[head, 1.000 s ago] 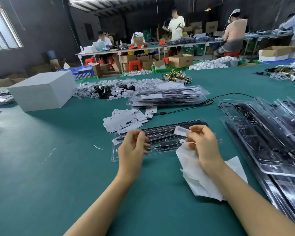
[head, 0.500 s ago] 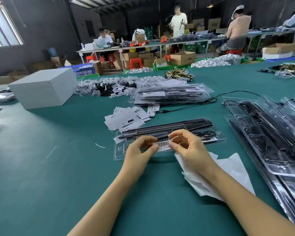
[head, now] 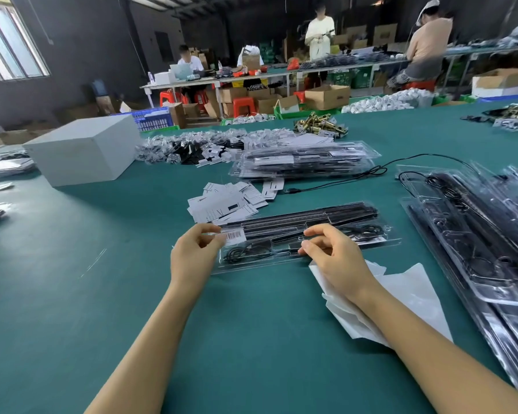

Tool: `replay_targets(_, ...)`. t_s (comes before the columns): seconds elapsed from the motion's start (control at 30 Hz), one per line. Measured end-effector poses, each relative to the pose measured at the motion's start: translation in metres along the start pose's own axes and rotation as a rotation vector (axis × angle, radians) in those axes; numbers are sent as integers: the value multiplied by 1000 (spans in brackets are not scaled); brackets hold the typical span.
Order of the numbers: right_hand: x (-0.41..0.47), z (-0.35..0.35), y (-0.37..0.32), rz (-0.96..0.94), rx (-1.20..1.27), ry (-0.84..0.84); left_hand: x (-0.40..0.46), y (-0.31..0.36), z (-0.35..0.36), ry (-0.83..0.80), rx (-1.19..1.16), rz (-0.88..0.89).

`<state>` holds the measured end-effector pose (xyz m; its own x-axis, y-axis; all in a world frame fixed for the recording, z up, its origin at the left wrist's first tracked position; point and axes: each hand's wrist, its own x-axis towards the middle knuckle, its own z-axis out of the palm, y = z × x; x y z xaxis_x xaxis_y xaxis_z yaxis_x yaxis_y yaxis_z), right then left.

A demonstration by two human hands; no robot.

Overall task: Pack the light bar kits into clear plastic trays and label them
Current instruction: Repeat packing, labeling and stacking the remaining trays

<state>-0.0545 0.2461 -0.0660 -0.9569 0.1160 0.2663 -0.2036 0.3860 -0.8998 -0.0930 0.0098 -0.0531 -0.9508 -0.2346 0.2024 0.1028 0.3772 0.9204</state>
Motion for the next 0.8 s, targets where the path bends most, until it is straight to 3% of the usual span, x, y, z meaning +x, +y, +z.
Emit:
replay_targets(0.47,4,-1,3,-31,-65,-21,15,17,22,-180,146,-212)
replay_targets(0.8,4,-2,4,-21,-61,-24,10,22,28,-130,176,-226)
